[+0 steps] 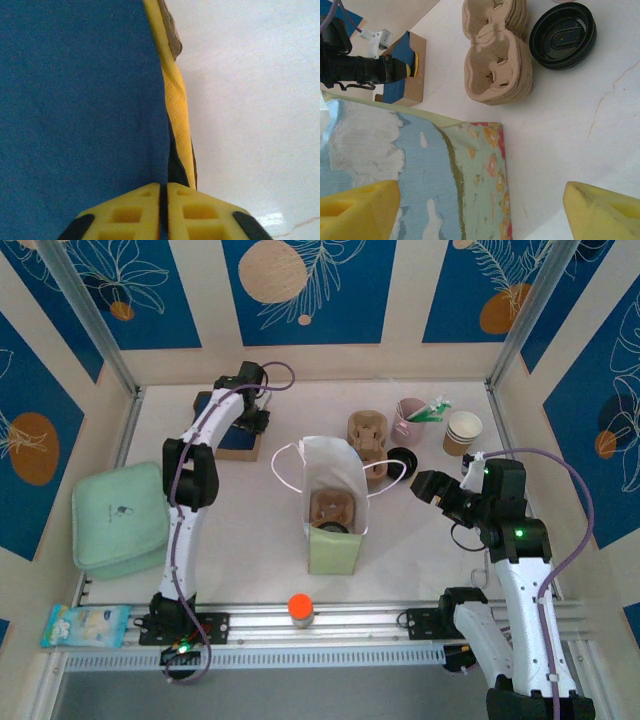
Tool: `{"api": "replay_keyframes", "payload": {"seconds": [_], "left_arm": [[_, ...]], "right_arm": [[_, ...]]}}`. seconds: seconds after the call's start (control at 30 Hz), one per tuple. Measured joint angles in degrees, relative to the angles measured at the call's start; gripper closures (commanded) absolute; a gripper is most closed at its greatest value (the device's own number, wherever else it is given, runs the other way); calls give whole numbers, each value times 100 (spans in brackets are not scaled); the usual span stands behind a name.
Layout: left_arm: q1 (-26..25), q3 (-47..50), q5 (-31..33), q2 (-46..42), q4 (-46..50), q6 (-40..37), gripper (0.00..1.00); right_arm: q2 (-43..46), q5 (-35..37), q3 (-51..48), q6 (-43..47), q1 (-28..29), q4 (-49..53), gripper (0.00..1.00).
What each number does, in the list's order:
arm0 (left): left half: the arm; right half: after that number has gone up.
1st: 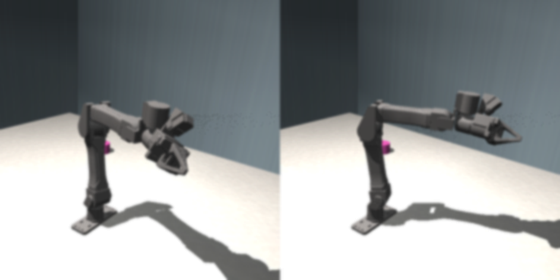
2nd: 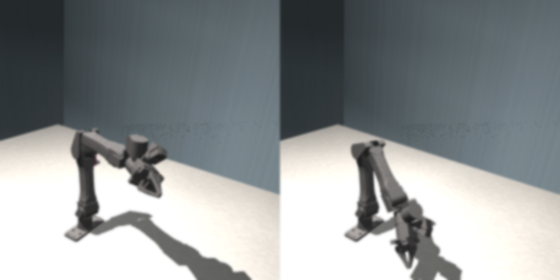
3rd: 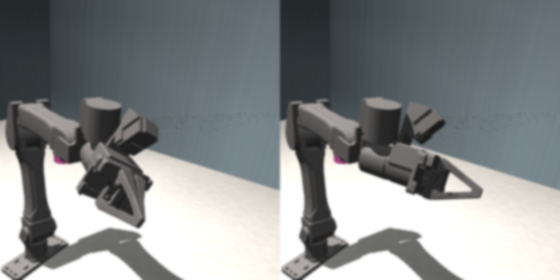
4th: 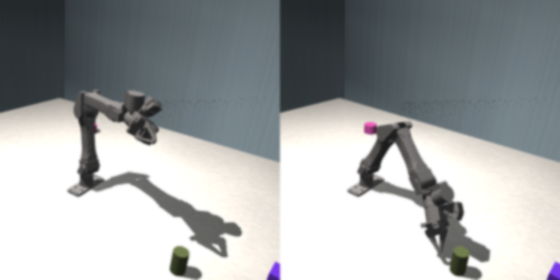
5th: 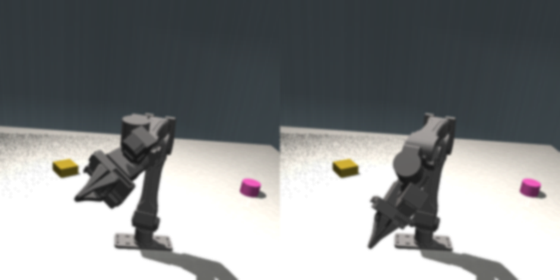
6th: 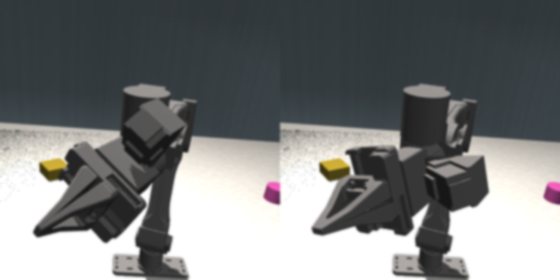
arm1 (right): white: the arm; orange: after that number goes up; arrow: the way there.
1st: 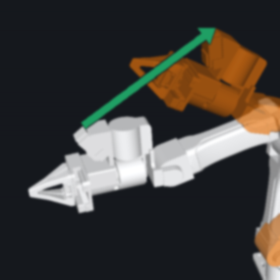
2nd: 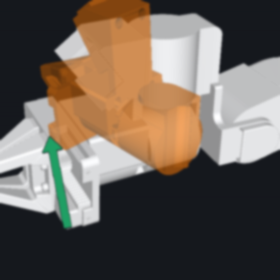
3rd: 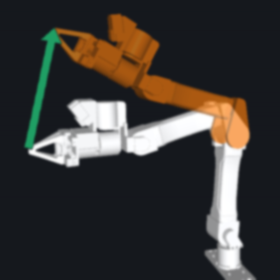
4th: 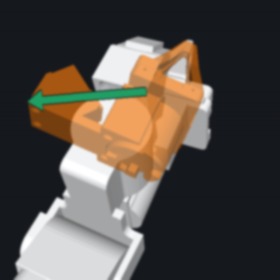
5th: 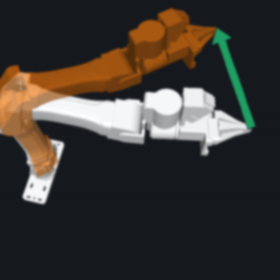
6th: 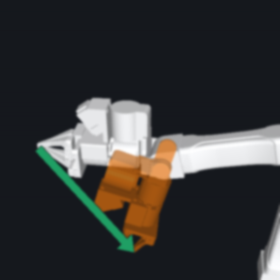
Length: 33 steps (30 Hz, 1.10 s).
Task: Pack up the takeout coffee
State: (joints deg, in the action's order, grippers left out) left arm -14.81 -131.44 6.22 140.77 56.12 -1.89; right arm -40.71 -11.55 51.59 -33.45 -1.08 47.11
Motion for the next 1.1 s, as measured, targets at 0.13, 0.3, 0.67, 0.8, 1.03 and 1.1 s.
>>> {"api": "replay_keyframes", "payload": {"seconds": [0.13, 0.3, 0.67, 0.8, 1.03, 1.1], "left_arm": [[7, -31, 52, 0, -11, -13, 97], [61, -35, 59, -2, -37, -11, 98], [358, -35, 50, -140, -37, 9, 99], [468, -35, 0, -289, -39, 72, 100], [789, -35, -83, -507, -42, 197, 99], [911, -13, -83, -577, -63, 208, 99]], "right_arm": [[0, 4, 0, -2, 0, 2, 15], [-2, 11, 0, 0, 0, 0, 15], [-44, 20, 0, -2, 0, -7, 16], [-55, 17, 0, -2, 0, -26, 16], [-114, 17, 0, -2, 0, -68, 16], [-114, 17, 0, -2, 0, -83, 16]]}}
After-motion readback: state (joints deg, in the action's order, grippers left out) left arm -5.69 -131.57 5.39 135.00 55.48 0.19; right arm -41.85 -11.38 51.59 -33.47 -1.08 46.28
